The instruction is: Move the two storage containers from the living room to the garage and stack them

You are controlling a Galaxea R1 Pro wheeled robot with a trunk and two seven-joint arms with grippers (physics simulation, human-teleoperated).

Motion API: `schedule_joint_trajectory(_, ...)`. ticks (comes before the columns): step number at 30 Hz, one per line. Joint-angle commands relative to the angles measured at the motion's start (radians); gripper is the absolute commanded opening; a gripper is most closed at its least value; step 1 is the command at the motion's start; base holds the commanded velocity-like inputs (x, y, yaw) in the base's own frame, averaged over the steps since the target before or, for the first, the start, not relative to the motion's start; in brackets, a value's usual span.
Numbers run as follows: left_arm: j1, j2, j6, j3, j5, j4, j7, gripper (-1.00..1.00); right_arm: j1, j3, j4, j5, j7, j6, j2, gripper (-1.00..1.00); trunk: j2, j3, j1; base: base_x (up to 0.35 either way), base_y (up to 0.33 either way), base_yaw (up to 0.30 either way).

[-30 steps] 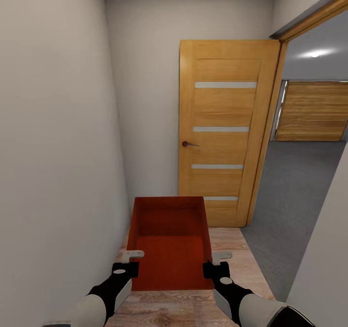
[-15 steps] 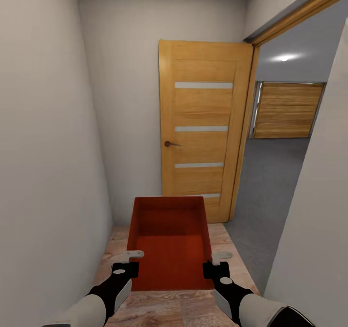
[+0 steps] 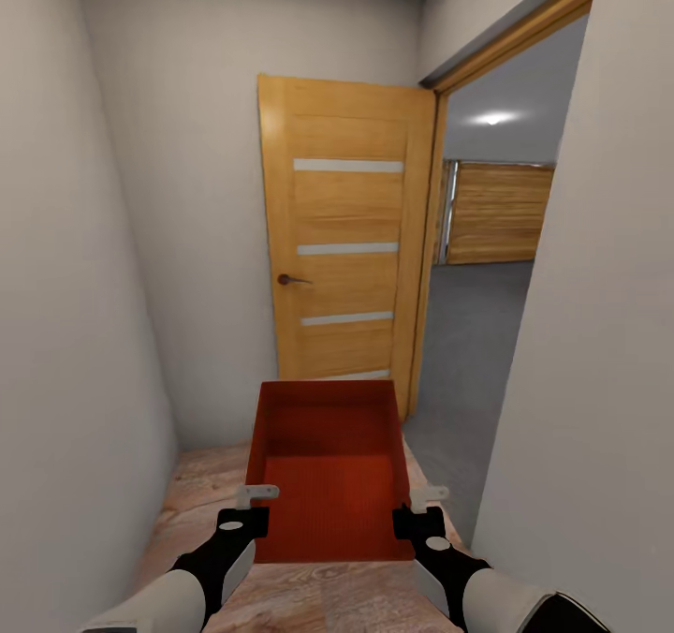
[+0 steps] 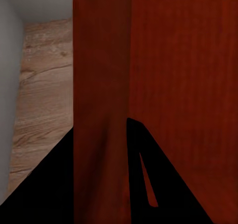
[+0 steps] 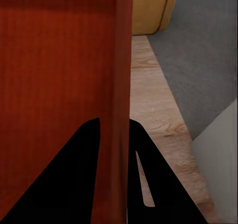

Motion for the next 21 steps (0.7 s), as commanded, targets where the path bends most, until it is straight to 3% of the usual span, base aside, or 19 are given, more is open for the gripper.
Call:
schedule_joint_trajectory(1, -0.001, -0.002, 0.004, 0.058, -0.021, -0.051, 0.004, -1.0, -0.001, -0.005, 0.004, -0.029, -0.007, -0.007, 0.0, -1.0, -0.001, -0.001, 0.0, 0.0, 0.0, -0.282)
schedule_joint_trajectory(11, -0.001, -0.004, 0.004, 0.058, -0.021, -0.051, 0.004, -1.0, -0.001, -0.005, 0.004, -0.029, -0.006, -0.007, 0.0, -1.0, -0.001, -0.001, 0.0, 0.032, 0.0, -0.282)
schedule_joint_trajectory(21, -0.001, -0.004, 0.005, 0.058, -0.021, -0.05, 0.004, -1.0, -0.001, -0.006, 0.004, -0.029, -0.007, -0.007, 0.0, -1.0, -0.001, -0.001, 0.0, 0.276, 0.074, -0.284)
